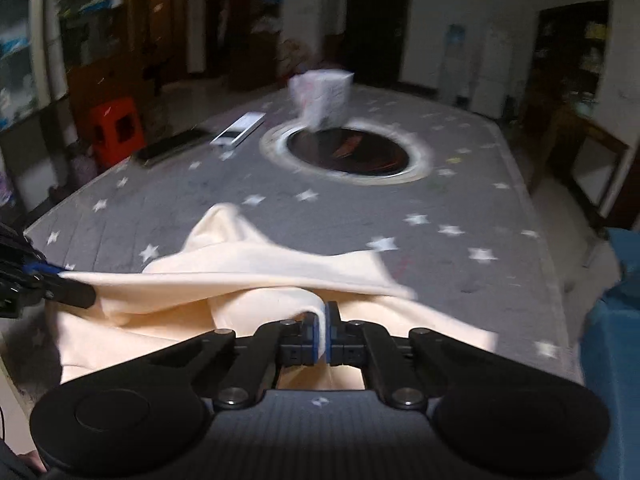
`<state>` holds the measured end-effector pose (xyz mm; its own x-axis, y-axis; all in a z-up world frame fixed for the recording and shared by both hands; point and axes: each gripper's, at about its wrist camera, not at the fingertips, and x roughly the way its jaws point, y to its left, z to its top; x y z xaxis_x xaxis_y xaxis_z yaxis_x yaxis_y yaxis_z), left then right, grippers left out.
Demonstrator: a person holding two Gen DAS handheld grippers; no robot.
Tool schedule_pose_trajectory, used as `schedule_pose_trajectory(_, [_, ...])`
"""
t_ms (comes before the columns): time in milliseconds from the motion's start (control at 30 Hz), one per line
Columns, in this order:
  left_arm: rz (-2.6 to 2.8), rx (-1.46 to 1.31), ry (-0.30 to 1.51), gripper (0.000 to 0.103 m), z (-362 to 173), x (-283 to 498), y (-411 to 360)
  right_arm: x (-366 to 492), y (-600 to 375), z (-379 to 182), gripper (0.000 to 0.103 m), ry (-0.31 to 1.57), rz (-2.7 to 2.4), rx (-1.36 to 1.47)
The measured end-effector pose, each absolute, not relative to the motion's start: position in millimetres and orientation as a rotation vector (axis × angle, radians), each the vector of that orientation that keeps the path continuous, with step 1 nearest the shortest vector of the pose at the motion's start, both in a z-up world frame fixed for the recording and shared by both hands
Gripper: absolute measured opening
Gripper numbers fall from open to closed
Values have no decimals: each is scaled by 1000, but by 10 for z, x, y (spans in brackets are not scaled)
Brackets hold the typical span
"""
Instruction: Fold clothes
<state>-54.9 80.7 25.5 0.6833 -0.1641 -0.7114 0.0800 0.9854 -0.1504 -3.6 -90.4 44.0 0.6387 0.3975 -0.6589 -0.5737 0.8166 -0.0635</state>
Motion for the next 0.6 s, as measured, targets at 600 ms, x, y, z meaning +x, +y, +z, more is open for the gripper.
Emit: schedule_pose_trajectory(600, [-169, -48, 826, 41, 453, -359, 895, -321, -2066, 789, 25, 809, 388, -119])
